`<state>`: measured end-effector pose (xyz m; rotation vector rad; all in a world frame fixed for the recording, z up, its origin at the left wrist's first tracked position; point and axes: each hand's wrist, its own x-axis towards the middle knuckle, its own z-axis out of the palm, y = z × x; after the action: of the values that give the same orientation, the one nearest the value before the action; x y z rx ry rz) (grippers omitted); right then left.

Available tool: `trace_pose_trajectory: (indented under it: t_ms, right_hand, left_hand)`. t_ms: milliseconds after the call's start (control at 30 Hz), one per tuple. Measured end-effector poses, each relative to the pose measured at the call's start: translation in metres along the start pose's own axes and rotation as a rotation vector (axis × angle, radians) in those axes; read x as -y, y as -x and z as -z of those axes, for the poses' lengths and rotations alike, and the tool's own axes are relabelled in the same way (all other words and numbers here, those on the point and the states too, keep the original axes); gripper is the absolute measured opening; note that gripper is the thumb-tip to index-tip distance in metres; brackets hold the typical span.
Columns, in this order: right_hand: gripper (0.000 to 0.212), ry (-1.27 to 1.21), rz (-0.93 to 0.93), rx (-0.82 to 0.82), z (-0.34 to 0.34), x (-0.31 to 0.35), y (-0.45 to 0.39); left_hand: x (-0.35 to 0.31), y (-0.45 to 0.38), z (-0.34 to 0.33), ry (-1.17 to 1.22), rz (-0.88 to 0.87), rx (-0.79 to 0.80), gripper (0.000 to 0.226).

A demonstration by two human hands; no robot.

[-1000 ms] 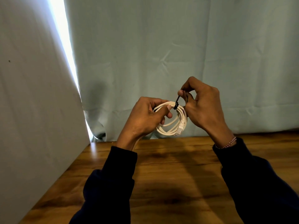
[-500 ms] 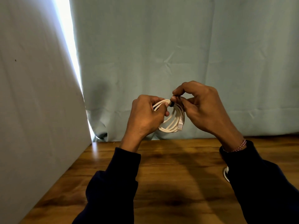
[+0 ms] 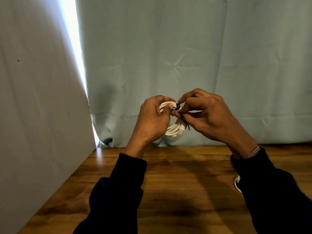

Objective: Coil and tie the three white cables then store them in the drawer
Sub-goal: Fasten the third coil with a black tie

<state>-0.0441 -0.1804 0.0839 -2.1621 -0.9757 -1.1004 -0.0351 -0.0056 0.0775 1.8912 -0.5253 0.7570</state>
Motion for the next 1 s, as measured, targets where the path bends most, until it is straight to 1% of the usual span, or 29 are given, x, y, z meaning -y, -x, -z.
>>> trace_pose_trajectory:
  t_ms: [167, 367, 533, 600, 633, 733, 767, 833, 867, 1000]
  right_hand:
    - [0.002, 0.006, -0.022, 0.024, 0.006, 0.000, 0.000]
    - [0.002, 0.058, -0.029, 0.067, 0.007, 0.005, 0.001]
    - [0.015, 0.102, -0.075, 0.091, 0.007, 0.017, 0.000]
    - [0.023, 0.097, -0.121, 0.120, 0.008, 0.021, 0.000]
    - [0.024, 0.081, -0.154, 0.120, 0.007, 0.022, 0.000]
    - [0.015, 0.033, -0.279, 0.015, 0.003, 0.021, -0.001]
    - [0.017, 0.022, -0.321, -0.029, 0.001, 0.020, -0.002]
    - [0.032, -0.023, -0.407, -0.080, -0.004, 0.019, -0.003]
    - [0.038, -0.057, -0.440, -0.074, -0.005, 0.020, -0.003]
    - [0.050, -0.188, -0.505, 0.019, -0.001, 0.019, -0.005]
  left_hand:
    - [-0.003, 0.003, -0.007, 0.238, 0.152, 0.076, 0.017]
    - [0.000, 0.002, -0.008, 0.339, 0.197, 0.068, 0.014]
    - [0.004, -0.001, -0.008, 0.346, 0.213, 0.017, 0.014]
    - [0.005, -0.001, -0.009, 0.342, 0.216, 0.003, 0.014]
    - [0.005, 0.000, -0.009, 0.345, 0.218, -0.003, 0.014]
    - [0.004, -0.001, -0.010, 0.329, 0.203, -0.008, 0.013]
    - [0.004, 0.000, -0.010, 0.320, 0.192, -0.007, 0.012]
    - [0.003, 0.000, -0.009, 0.310, 0.172, -0.006, 0.011]
    - [0.004, -0.001, -0.009, 0.307, 0.166, -0.006, 0.011]
    - [0.004, 0.000, -0.009, 0.285, 0.145, -0.004, 0.011]
